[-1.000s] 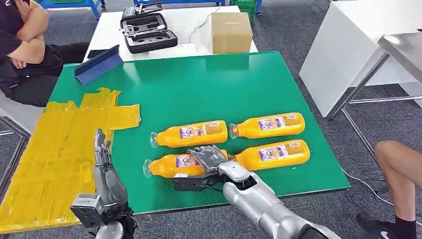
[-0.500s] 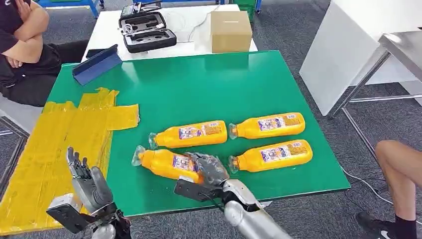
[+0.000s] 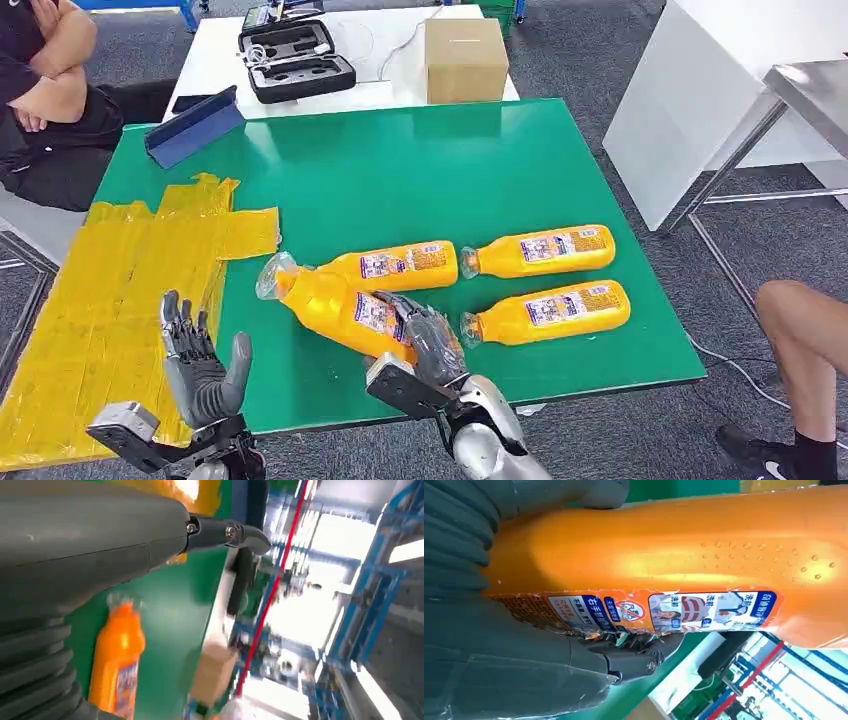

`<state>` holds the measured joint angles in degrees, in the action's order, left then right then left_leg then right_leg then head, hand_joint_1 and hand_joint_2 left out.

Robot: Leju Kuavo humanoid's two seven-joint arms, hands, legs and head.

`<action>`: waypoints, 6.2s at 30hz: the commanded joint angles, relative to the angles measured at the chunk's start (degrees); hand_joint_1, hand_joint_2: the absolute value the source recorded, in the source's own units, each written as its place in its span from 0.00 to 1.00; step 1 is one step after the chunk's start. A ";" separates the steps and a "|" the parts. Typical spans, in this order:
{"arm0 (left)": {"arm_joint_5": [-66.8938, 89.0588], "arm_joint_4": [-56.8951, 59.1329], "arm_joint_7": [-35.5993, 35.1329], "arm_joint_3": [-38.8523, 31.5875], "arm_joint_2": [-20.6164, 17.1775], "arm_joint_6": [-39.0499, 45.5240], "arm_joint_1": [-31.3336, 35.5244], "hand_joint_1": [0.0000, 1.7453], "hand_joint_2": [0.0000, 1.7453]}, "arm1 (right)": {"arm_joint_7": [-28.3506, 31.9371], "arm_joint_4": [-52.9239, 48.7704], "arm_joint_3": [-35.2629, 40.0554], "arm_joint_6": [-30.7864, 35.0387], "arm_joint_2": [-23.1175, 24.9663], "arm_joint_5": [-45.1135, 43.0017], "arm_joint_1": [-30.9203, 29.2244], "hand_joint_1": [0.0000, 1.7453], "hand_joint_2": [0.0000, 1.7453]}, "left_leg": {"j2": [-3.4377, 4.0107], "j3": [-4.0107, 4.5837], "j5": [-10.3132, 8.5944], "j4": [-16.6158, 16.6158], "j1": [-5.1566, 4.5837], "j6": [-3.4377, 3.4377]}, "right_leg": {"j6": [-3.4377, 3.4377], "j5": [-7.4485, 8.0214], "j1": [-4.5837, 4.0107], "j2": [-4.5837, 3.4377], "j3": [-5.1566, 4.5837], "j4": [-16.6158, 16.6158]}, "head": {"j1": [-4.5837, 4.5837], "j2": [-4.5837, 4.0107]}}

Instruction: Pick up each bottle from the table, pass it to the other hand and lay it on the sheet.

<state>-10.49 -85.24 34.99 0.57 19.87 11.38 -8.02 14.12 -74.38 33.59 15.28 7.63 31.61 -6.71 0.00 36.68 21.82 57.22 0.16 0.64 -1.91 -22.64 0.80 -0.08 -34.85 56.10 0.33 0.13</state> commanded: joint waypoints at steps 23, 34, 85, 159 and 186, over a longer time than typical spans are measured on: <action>4.01 6.50 -0.80 2.50 -1.33 -21.97 1.87 0.00 1.00 | 0.10 15.76 17.26 -8.16 6.90 8.35 -9.19 1.00 1.00 | 0.14 -0.23 0.13 -0.06 0.04 -0.09 | 0.12 -0.09 -0.05 -0.12 0.17 -0.03 | 0.02 0.00; 4.04 8.47 -1.18 0.08 -1.00 -21.92 2.42 0.00 1.00 | 0.61 16.63 23.80 -9.16 6.91 10.53 -10.81 1.00 1.00 | 0.08 -0.15 0.09 -0.04 0.05 -0.07 | 0.10 -0.09 -0.05 -0.04 0.09 -0.04 | 0.00 0.00; 68.81 11.39 -15.90 -5.70 -7.35 28.62 18.32 1.00 1.00 | -8.48 13.23 -3.06 -7.05 -1.06 5.47 -28.21 0.00 0.00 | -0.01 0.38 -0.57 -0.04 0.01 0.01 | -0.04 0.47 -0.02 0.00 -0.33 -0.02 | -0.02 0.00; 24.11 31.87 -4.47 8.11 -15.47 -27.76 33.21 0.00 0.00 | -21.87 61.80 15.37 -25.79 0.64 17.96 -41.30 0.82 1.00 | -0.30 0.86 -1.19 -0.05 0.09 0.00 | 0.06 0.99 -0.10 0.29 -0.78 -0.06 | 0.00 0.00; 18.33 23.28 -5.43 11.65 -15.41 -28.99 29.65 0.00 0.00 | -26.24 62.62 13.05 -26.67 0.46 21.12 -36.23 0.00 1.00 | -0.28 -0.11 -1.03 -0.19 0.12 -0.09 | 0.15 0.80 -0.12 0.29 -0.46 -0.23 | 0.00 0.00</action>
<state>9.71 -60.61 29.97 10.71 4.48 -17.03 22.06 -9.75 -16.85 46.86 -9.42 8.72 51.58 -49.83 -0.05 36.73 20.78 57.21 0.16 0.62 -1.87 -21.81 0.80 -0.04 -35.59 56.11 0.33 0.13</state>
